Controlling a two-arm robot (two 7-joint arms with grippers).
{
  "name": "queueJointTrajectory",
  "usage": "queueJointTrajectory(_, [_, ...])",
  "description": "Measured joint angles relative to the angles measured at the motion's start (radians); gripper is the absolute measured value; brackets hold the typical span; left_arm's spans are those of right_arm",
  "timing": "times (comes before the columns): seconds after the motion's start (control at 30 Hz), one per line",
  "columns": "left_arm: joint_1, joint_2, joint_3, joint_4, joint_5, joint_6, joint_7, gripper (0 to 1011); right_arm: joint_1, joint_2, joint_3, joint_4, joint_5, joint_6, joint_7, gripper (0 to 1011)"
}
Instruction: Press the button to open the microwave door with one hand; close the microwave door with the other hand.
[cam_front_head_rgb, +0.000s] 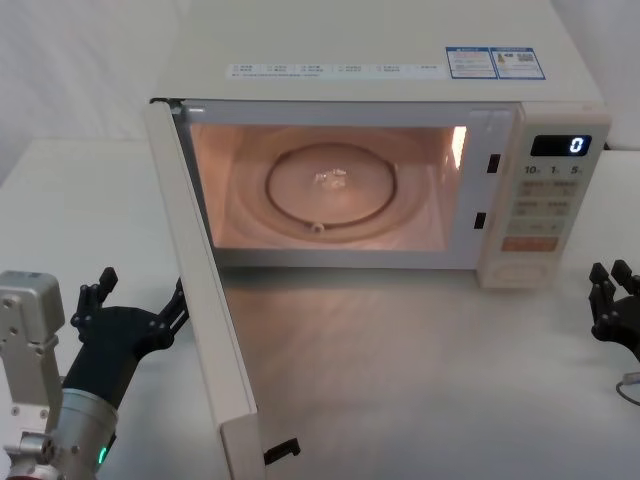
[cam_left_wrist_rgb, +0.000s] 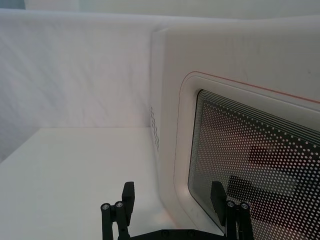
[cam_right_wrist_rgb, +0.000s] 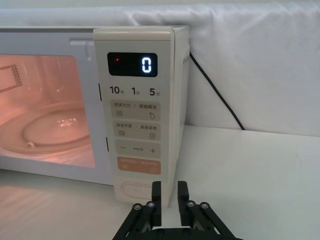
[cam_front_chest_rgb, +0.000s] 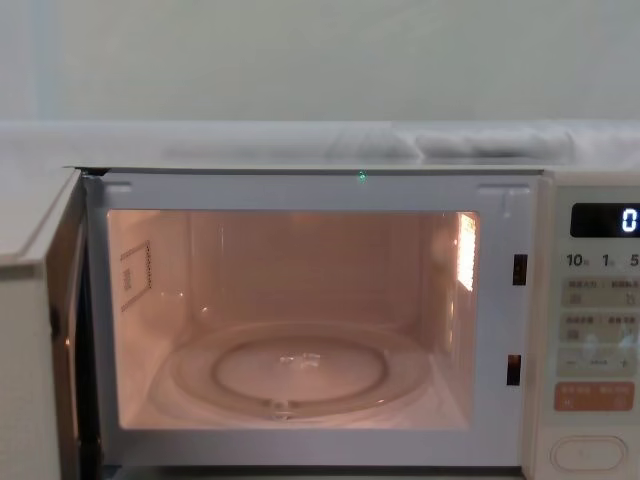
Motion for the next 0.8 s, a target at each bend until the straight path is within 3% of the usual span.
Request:
queueJointTrajectory(0.13, [0.000, 0.000, 0.000, 0.000, 0.000, 0.000, 0.000, 1001, 0.000, 0.000, 0.000, 0.000, 0.000, 0.000, 0.000, 341])
queueJointTrajectory(0.27, [0.000, 0.000, 0.000, 0.000, 0.000, 0.000, 0.000, 1001, 0.000, 0.000, -0.001, 0.000, 0.000, -0.001, 0.001, 422])
queueJointTrajectory(0.4, [0.000, 0.000, 0.000, 0.000, 0.000, 0.000, 0.000, 1001, 0.000, 0.000, -0.001, -0.001, 0.000, -0.001, 0.001, 601])
queueJointTrajectory(0.8, [0.000, 0.000, 0.000, 0.000, 0.000, 0.000, 0.000, 1001, 0.000, 0.000, -0.001, -0.001, 0.000, -0.001, 0.002, 925])
